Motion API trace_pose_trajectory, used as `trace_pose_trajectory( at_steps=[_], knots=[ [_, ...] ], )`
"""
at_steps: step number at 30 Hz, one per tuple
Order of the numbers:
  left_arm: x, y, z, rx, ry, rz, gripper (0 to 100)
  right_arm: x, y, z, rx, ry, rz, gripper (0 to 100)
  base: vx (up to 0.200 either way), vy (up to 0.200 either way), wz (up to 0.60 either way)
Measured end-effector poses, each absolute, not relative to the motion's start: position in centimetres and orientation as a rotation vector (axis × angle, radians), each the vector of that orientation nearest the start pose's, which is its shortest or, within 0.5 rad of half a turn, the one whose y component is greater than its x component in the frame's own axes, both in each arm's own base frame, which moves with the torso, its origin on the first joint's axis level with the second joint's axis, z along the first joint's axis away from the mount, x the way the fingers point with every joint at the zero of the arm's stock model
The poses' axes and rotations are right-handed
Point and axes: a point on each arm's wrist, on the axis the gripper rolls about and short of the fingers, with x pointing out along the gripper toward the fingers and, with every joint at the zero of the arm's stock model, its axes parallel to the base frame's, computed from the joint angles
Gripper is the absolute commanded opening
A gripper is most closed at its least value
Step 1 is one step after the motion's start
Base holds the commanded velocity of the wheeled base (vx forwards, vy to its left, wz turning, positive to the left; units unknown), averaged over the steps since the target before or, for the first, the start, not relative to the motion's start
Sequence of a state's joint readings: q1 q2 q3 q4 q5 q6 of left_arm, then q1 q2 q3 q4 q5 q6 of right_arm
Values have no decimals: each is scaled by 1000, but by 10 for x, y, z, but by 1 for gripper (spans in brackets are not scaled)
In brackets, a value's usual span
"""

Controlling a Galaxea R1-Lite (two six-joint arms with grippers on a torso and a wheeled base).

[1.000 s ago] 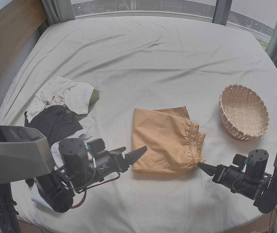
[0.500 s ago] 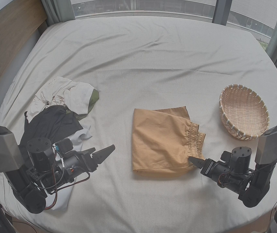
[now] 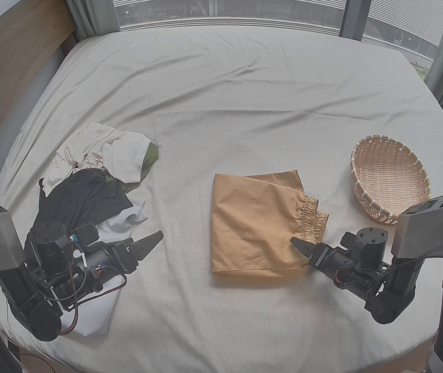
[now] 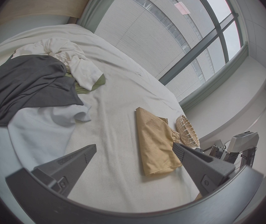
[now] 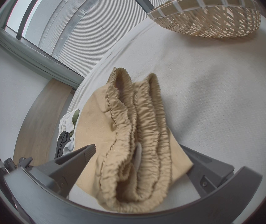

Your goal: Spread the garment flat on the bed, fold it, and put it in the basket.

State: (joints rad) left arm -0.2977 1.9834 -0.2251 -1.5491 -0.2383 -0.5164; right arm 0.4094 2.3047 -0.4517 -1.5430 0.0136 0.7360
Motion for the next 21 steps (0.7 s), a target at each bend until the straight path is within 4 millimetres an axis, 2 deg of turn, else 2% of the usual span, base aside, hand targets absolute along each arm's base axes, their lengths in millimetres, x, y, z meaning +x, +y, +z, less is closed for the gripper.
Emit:
trace_pose_trajectory(
  at_steps=[6,12,16,20,21],
  knots=[
    [244,-76,63,-439,356,-451,100,298,131,2,672,445,295,0,0,0,0],
    [244,-75,62,-415,358,-447,100,289,134,12,666,441,330,0,0,0,0],
    [244,-74,61,-377,354,-449,100,281,141,25,646,426,389,0,0,0,0],
    [244,-71,60,-338,345,-442,100,267,154,55,620,358,494,0,0,0,0],
    [244,-71,60,-336,346,-441,100,265,155,57,619,353,503,0,0,0,0]
  ],
)
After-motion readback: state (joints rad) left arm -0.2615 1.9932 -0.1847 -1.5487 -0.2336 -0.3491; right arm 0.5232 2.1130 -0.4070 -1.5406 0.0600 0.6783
